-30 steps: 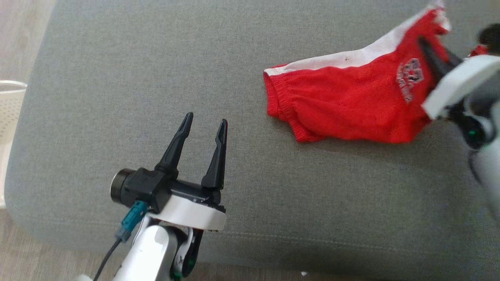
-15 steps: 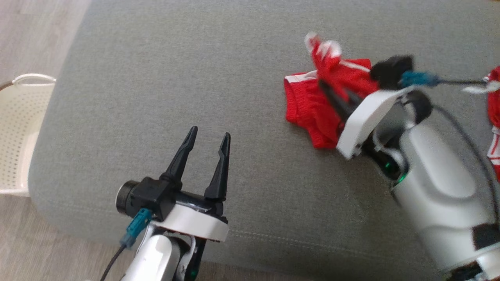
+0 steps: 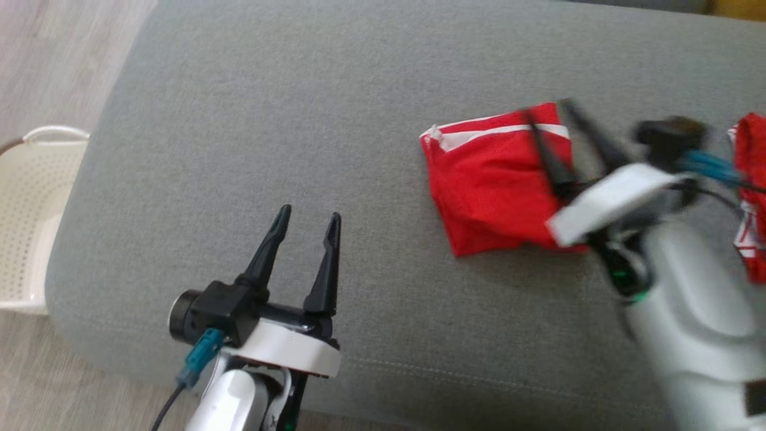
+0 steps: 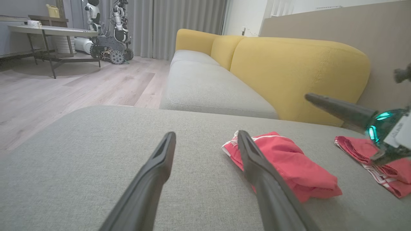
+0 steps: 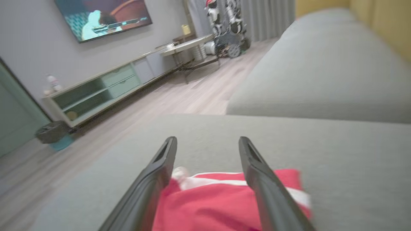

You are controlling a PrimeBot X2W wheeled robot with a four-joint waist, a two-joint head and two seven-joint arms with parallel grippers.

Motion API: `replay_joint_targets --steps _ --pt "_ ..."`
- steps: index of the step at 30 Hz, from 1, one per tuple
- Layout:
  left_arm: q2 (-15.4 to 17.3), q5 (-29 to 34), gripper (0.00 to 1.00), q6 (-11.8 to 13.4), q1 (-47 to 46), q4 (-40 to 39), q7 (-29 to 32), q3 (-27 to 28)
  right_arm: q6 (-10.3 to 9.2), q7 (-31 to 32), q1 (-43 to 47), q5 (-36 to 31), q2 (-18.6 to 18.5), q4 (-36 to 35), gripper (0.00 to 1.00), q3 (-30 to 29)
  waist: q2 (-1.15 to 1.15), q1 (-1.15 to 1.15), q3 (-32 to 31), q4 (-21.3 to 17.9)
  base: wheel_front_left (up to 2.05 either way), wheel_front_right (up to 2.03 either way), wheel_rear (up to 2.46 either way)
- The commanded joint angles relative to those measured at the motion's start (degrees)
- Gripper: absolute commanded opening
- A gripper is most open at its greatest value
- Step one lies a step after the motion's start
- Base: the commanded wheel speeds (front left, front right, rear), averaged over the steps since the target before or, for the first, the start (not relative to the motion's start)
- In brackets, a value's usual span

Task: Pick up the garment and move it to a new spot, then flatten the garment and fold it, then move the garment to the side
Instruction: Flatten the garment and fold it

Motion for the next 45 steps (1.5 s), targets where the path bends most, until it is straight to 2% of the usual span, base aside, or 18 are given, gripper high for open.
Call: replay_joint_targets --steps 1,4,5,6,10,15,23,30,38,42,45 --pt "0.1 0.6 1.0 0.2 -0.6 -2.4 -0.3 2.4 0.35 -2.2 1.6 -2.4 -1.1 -2.7 1.0 -1.2 0.0 0.0 -0.6 -0.8 0.0 0.0 0.0" --pt "0.1 0.8 1.0 0.2 -0.1 -2.8 -0.3 2.9 0.35 -5.0 4.0 -5.3 -2.6 -3.8 1.0 -3.0 0.0 0.0 -0.9 -1.1 0.0 0.0 0.0" --pt "0.1 0.8 1.0 0.1 -0.1 -2.9 -0.3 2.9 0.35 -5.7 4.6 -6.1 -2.9 -4.1 0.84 -2.9 0.0 0.0 -0.9 -1.2 0.0 0.0 0.0" --pt "0.1 0.9 1.0 0.1 0.0 -2.9 -0.3 2.9 0.35 -6.3 5.2 -6.4 -2.9 -4.1 0.0 -2.9 0.0 0.0 -0.9 -1.1 0.0 0.0 0.0" --pt "0.1 0.9 1.0 -0.2 0.0 -3.0 -0.3 2.4 0.35 -7.4 6.1 -8.3 -2.8 -3.2 0.0 0.0 0.0 0.0 -0.6 -0.5 0.0 0.0 0.0" --pt "0.1 0.5 1.0 -0.3 -0.4 -2.7 -0.3 1.4 0.35 -10.0 4.1 -11.6 -1.0 3.2 0.0 3.4 0.0 0.0 0.3 1.1 0.0 0.0 0.0" --pt "0.1 0.0 1.0 -0.3 -1.3 -2.5 -0.3 0.6 0.35 -13.3 -5.0 -17.6 7.7 19.9 0.0 -0.8 0.0 0.0 1.9 2.8 0.0 0.0 0.0" --pt "0.1 -0.7 1.0 -0.2 -2.5 -1.9 -0.3 -1.1 0.35 -11.1 -13.2 -21.4 9.9 32.8 0.0 -3.4 0.0 0.0 2.7 4.9 0.0 0.0 0.0" --pt "0.1 -1.3 1.0 0.1 -3.1 -1.3 -0.3 -2.1 0.35 -8.8 -13.0 -9.4 10.0 28.7 0.0 12.0 0.0 0.0 2.9 6.3 0.0 0.0 0.0" --pt "0.1 -1.2 1.0 0.3 -3.0 -1.0 -0.3 -2.0 0.35 -7.0 -11.6 -0.3 10.0 23.8 0.0 21.1 0.0 0.0 2.3 5.9 0.0 0.0 0.0" --pt "0.1 -0.9 1.0 0.4 -2.6 -1.2 -0.3 -1.6 0.35 -9.8 -13.0 3.1 10.0 23.4 0.0 23.1 0.0 0.0 1.8 4.9 0.0 0.0 0.0"
